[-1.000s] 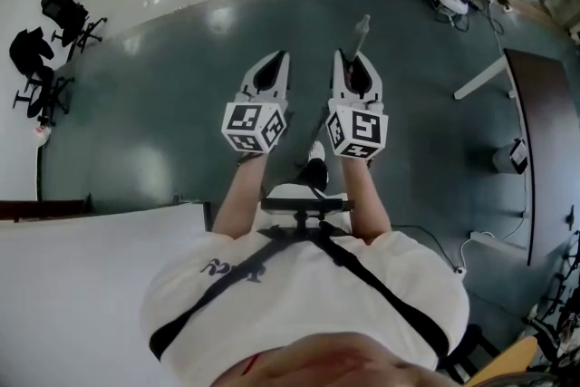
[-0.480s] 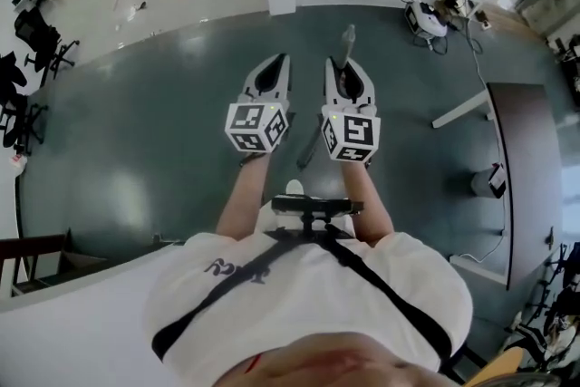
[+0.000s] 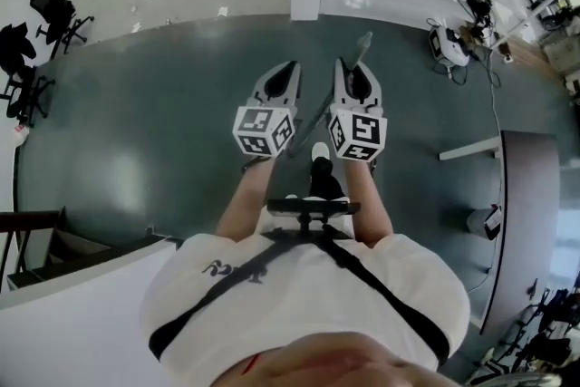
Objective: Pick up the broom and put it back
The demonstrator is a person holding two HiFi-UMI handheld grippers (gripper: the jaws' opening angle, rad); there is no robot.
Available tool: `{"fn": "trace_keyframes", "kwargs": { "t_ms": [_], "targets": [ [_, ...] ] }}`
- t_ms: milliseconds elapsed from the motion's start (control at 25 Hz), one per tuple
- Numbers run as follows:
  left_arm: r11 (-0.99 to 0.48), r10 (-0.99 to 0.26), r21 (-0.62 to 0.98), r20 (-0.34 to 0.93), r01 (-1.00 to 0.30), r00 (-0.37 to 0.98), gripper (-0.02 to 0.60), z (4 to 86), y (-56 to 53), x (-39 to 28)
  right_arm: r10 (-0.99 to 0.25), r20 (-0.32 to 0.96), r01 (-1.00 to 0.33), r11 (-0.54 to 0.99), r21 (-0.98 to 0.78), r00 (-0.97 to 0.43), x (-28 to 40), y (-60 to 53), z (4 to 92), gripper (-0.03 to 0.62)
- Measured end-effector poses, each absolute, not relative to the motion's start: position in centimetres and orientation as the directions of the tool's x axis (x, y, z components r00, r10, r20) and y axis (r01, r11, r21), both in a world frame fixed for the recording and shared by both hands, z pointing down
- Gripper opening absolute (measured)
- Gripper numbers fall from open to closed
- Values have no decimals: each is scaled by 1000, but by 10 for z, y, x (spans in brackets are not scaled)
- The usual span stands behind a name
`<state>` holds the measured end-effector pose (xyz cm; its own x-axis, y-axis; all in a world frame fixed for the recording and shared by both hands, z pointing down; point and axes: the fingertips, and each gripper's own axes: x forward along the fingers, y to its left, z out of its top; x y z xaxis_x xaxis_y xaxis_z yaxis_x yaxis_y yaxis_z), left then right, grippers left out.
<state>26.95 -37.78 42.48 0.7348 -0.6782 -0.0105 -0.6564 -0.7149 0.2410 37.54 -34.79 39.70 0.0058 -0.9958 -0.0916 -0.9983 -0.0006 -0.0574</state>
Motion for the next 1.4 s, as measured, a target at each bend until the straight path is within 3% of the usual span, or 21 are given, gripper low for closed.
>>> {"fn": "trace_keyframes", "kwargs": {
  "t_ms": [200, 640, 1000, 1400],
  "targets": [
    [-663, -733, 239, -17, -709, 680, 12, 430, -444, 267, -993, -90, -993, 84, -83, -76, 376, -415, 407, 94],
    [-591, -805, 204, -85, -780, 588, 12, 396, -598, 349, -971, -120, -975, 214, -60, -206, 436, -571, 392, 91],
    [-565, -820, 198, -21, -801, 572, 12, 415, -676, 391, -978, -144, -985, 162, -65, -151, 508, -669, 384, 92],
    [-612, -777, 222, 11, -759, 630, 12, 435, -792, 438, -994, -65, -987, 96, -126, -88, 551, -780, 422, 92]
  ]
}}
